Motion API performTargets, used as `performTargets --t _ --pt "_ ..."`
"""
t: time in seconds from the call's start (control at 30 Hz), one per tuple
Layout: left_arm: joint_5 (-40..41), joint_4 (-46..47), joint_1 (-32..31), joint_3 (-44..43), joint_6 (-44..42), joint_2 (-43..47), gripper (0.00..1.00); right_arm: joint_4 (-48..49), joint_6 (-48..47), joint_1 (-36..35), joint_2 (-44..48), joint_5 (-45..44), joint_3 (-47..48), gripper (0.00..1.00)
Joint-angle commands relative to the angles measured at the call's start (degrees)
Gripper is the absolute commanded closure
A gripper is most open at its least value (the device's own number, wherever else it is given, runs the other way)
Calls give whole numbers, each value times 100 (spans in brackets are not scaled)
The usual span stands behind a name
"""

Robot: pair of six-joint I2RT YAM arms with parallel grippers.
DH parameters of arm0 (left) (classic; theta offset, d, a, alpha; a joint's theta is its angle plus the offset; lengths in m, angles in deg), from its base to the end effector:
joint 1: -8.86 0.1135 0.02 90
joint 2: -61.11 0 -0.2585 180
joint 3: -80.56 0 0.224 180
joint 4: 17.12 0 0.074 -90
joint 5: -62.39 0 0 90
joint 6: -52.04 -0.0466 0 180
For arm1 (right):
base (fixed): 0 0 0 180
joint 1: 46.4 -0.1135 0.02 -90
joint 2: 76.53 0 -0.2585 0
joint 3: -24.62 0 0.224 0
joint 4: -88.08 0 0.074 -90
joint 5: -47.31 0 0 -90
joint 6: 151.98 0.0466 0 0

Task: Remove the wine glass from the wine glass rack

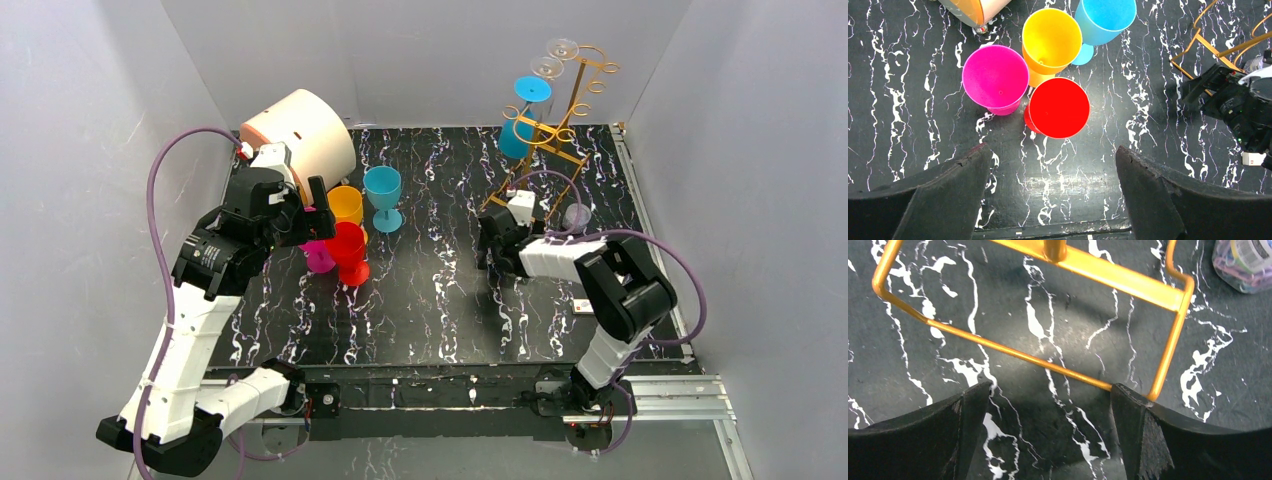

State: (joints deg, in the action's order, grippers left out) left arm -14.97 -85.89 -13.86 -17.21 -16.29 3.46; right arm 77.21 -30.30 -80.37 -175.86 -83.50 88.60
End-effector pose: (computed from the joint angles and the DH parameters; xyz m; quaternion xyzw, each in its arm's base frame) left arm 0.1495 -0.0515 0.4189 -0.0483 0.8553 -0.1039 0.5053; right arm 0.2826 0.1537 0.1601 0.1126 0.8721 -0.0824 0.4690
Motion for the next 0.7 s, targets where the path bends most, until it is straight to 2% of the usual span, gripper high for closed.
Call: performTargets --t 0.0,0.17,0.43,0.57,0.67 --pt "-8 -187 15 -111 -5 96 8 -376 82 268 270 411 -613 1" --pt "-16 -180 19 -95 -23 96 8 -217 145 514 790 692 -1157 1" --pt "-94 -112 16 -82 -25 89 7 -392 455 530 1767 892 -1304 1" --pt "-700 206 17 15 -108 57 7 -458 641 465 2426 1068 -1327 1" --pt "-1215 512 17 60 -115 -16 7 -726 648 445 3102 1622 -1388 1"
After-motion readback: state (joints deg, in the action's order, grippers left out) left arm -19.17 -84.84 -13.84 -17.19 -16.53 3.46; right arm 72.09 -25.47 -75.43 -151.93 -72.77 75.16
